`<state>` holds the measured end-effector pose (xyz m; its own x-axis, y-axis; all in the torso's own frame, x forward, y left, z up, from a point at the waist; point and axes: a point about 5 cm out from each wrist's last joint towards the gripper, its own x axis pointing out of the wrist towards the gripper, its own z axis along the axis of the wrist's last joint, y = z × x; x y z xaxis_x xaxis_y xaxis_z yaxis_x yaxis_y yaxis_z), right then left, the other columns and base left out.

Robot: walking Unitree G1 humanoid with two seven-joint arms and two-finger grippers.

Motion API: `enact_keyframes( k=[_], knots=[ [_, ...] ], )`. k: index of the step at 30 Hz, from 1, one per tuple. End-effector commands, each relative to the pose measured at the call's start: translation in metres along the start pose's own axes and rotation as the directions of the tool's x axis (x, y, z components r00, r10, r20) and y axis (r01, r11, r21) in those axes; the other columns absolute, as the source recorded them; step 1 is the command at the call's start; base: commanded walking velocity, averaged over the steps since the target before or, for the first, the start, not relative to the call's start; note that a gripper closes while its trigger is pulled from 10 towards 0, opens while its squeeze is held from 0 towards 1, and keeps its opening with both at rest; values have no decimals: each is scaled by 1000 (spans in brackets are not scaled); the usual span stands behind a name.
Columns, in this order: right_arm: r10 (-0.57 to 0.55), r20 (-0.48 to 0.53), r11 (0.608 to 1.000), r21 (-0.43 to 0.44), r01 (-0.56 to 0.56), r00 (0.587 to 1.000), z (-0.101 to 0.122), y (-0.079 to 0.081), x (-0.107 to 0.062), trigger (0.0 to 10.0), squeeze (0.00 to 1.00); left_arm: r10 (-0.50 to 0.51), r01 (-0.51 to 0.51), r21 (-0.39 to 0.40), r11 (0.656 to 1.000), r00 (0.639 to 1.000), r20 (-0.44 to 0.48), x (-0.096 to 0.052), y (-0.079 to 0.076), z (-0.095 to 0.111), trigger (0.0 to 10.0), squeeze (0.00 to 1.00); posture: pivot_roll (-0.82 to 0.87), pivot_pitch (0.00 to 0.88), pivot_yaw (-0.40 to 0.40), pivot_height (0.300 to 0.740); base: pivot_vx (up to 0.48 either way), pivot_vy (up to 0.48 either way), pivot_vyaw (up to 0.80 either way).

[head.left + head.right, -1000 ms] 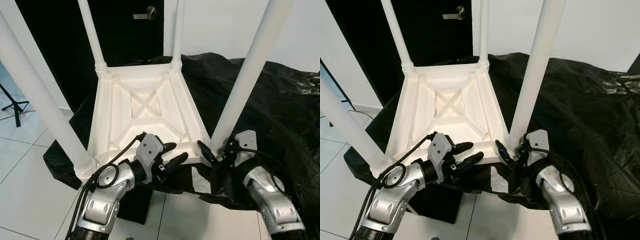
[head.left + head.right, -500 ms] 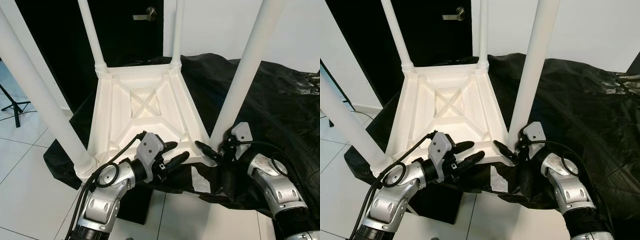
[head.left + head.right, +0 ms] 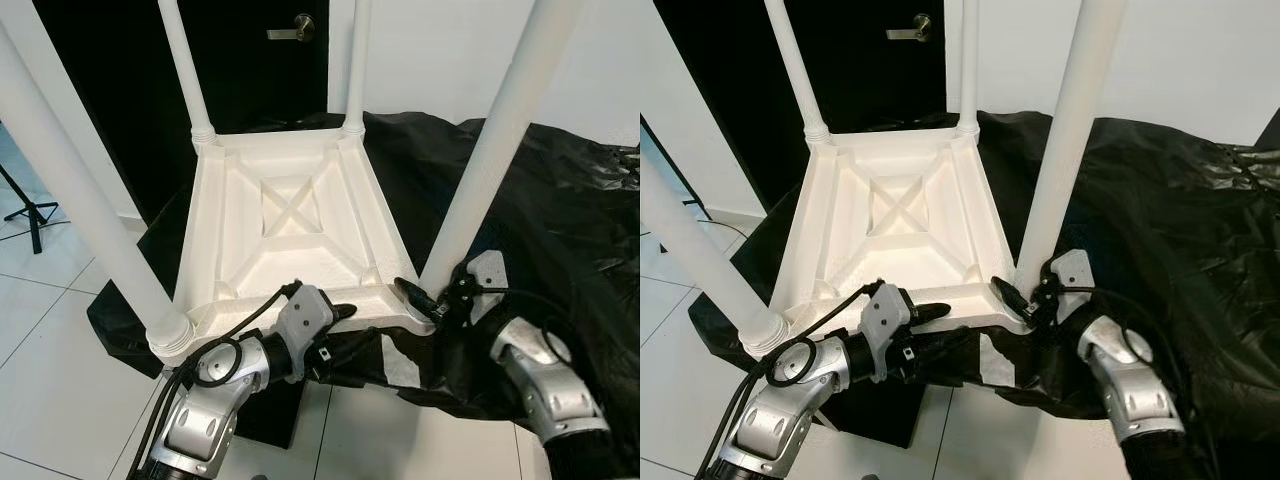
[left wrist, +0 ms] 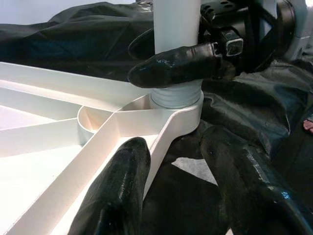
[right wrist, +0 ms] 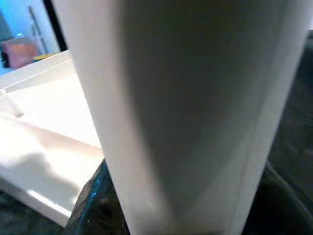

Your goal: Building children table

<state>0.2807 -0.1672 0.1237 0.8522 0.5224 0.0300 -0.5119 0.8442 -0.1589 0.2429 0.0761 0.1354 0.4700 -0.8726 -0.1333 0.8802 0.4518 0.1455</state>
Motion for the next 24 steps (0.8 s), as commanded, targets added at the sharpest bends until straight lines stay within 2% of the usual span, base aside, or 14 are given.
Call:
enact_keyframes(
  k=[1, 4, 5, 8, 9, 10, 11, 12, 14, 15, 16, 21, 23, 24],
  knots=[
    [-65, -54, 998, 8, 66, 996, -10, 4, -3, 10000, 0, 2, -2, 1, 1000, 1000, -14, 0, -1, -3, 10000, 0, -28, 0, -11, 740, 0, 0, 0],
    [-179, -69, 984, 5, 179, 982, -11, 7, -3, 10000, 0, 4, -4, -2, 1000, 1000, -12, 1, 0, -2, 10000, 0, -30, 0, -8, 740, 0, 0, 0],
    [-179, -69, 984, 5, 179, 982, -11, 7, -3, 10000, 0, 4, -4, -2, 1000, 1000, -12, 1, 0, -2, 10000, 0, -30, 0, -8, 740, 0, 0, 0],
    [-389, -117, 919, 17, 393, 914, -17, 15, -2, 10000, 0, -2, 2, -4, 1000, 1000, -9, 1, -1, -1, 10000, 0, -34, 0, -6, 740, 0, 0, 0],
    [-389, -117, 919, 17, 393, 914, -17, 15, -2, 10000, 0, -2, 2, -4, 1000, 1000, -9, 1, -1, -1, 10000, 0, -34, 0, -6, 740, 0, 0, 0],
    [-456, -120, 887, 23, 461, 882, -16, 18, -1, 10000, 0, -4, 4, -3, 1000, 1000, -9, 1, -2, -1, 10000, 0, -29, 0, -10, 740, 0, 0, 0],
    [-456, -120, 887, 23, 461, 882, -16, 18, -1, 10000, 0, -4, 4, -3, 1000, 1000, -9, 1, -2, -1, 10000, 0, -29, 0, -10, 740, 0, 0, 0],
    [-524, -119, 847, 33, 530, 844, -15, 19, -1, 10000, 0, -5, 5, -2, 1000, 1000, -8, 1, -2, -1, 10000, 0, -26, 0, -8, 740, 0, 0, 0],
    [-524, -119, 847, 33, 530, 844, -15, 19, -1, 10000, 0, -5, 5, -2, 1000, 1000, -8, 1, -2, -1, 10000, 0, -26, 0, -8, 740, 0, 0, 0],
    [-562, -122, 820, 49, 571, 818, -13, 23, 0, 10000, 0, -4, 4, -2, 1000, 1000, -6, 1, -2, -1, 10000, 0, -27, 0, -7, 740, 0, 0, 0],
    [-567, -116, 816, 61, 575, 816, -11, 28, 2, 10000, 0, -5, 5, -4, 1000, 1000, -5, 1, -2, 0, 10000, 0, -29, 0, -4, 740, 0, 0, 0],
    [-544, -107, 829, 83, 553, 832, -10, 33, 3, 10000, 0, -17, 17, -3, 1000, 1000, -5, 1, -3, 0, 10000, 0, -30, 0, -3, 740, 0, 0, 0],
    [-539, -85, 833, 90, 545, 838, -6, 35, 4, 10000, 533, -18, 18, 2, 1000, 1000, -7, 0, -2, 0, 10000, 0, -31, 0, -4, 740, 0, 0, 0],
    [-539, -85, 833, 90, 545, 838, -6, 35, 4, 10000, 533, -18, 18, 2, 1000, 1000, -7, 0, -2, 0, 10000, 0, -31, 0, -4, 740, 0, 0, 0]
  ],
)
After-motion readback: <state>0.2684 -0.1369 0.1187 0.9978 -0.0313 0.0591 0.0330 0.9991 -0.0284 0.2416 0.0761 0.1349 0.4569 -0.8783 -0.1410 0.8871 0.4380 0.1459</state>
